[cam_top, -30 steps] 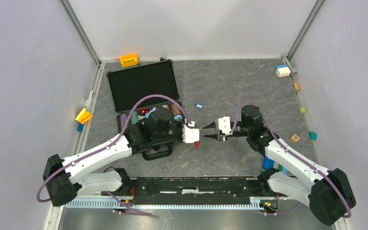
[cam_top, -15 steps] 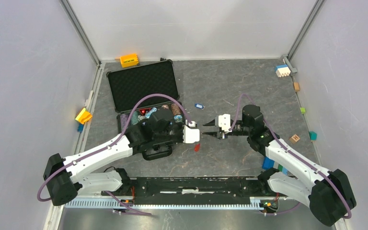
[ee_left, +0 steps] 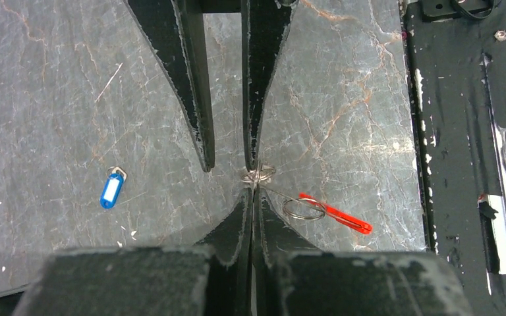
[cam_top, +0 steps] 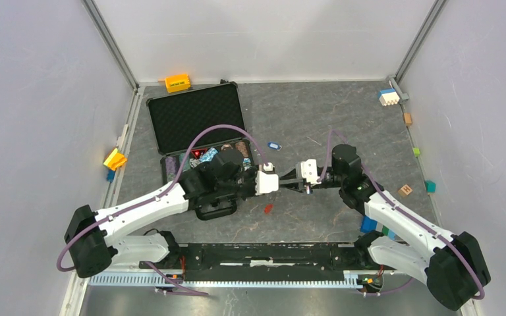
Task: Put the keys on the keyring
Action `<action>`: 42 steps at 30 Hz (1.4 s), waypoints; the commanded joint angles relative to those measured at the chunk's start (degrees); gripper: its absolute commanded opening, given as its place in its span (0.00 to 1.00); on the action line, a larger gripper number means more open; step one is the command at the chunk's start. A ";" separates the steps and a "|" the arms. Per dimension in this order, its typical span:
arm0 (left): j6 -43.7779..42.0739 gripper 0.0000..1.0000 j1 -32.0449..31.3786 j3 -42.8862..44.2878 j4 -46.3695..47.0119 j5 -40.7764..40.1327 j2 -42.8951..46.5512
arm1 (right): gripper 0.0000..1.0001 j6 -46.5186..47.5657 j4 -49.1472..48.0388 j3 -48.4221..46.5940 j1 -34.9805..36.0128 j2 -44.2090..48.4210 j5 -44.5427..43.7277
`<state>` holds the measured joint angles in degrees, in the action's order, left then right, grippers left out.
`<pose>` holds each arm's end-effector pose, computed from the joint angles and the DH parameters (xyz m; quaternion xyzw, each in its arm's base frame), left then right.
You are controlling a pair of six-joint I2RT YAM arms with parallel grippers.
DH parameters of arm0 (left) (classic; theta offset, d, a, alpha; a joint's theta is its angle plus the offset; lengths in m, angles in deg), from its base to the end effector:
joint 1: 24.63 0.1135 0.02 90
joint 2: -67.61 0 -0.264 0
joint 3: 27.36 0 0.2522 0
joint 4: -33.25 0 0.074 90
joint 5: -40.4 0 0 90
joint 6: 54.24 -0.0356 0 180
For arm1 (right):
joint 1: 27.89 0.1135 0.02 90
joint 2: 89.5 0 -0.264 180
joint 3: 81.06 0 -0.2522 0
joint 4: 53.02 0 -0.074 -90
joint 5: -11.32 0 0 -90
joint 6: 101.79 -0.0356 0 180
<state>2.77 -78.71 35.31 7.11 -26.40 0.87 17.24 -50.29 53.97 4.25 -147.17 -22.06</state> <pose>0.1409 -0.2184 0.2844 0.6576 0.5466 -0.2607 0.4481 0.1663 0.1396 0.2562 -0.6037 0.4568 0.3917 0.5229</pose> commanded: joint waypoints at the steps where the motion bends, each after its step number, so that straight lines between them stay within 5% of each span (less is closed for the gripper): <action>1: 3.18 0.02 0.63 2.80 2.52 1.57 0.18 | 0.29 2.77 2.80 -3.30 0.38 0.62 0.60; 9: 3.01 0.02 1.53 1.04 3.05 1.68 1.78 | 0.39 5.15 6.78 -5.34 0.29 2.09 -5.79; 21: 5.39 0.02 1.79 0.75 5.02 1.90 1.51 | 0.39 5.71 10.71 -6.82 0.31 -0.32 -0.56; 36: 6.19 0.02 1.79 1.10 5.09 2.63 0.82 | 0.22 1.79 6.66 -6.33 0.73 -1.95 0.06; 42: 6.41 0.02 1.79 1.19 5.36 2.42 0.62 | 0.00 1.32 5.61 -5.50 0.73 -1.53 -0.45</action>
<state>6.88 -77.10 35.31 9.14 -25.44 1.59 19.41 -41.94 49.60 4.67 -149.25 -23.17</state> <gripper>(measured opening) 0.032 0.046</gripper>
